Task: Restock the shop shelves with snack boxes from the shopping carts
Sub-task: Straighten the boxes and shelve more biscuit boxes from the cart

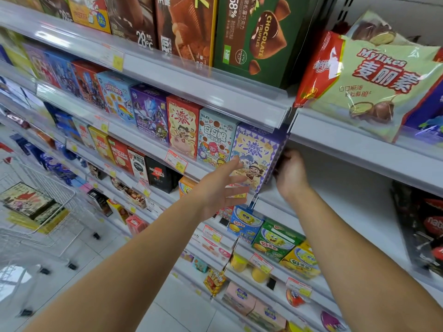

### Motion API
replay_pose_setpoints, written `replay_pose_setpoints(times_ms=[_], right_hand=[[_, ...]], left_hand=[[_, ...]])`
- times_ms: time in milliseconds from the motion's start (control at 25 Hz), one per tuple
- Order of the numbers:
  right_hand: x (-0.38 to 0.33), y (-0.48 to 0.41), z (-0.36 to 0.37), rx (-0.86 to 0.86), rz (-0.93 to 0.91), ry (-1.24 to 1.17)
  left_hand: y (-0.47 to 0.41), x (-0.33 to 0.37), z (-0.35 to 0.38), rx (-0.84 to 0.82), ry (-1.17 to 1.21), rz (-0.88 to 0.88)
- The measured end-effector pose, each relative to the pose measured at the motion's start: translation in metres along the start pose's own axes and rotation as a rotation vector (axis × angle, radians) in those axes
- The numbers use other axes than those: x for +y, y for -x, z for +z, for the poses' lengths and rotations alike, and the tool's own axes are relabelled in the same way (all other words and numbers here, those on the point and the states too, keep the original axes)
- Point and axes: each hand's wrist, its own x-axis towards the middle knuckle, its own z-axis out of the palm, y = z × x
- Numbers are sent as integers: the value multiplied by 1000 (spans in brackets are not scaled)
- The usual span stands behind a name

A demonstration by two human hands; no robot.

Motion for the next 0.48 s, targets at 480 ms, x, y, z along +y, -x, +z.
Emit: replay_pose_setpoints(times_ms=[480], right_hand=[[41, 107, 53, 272, -255, -47]], left_hand=[[53, 8, -104, 160, 117, -21]])
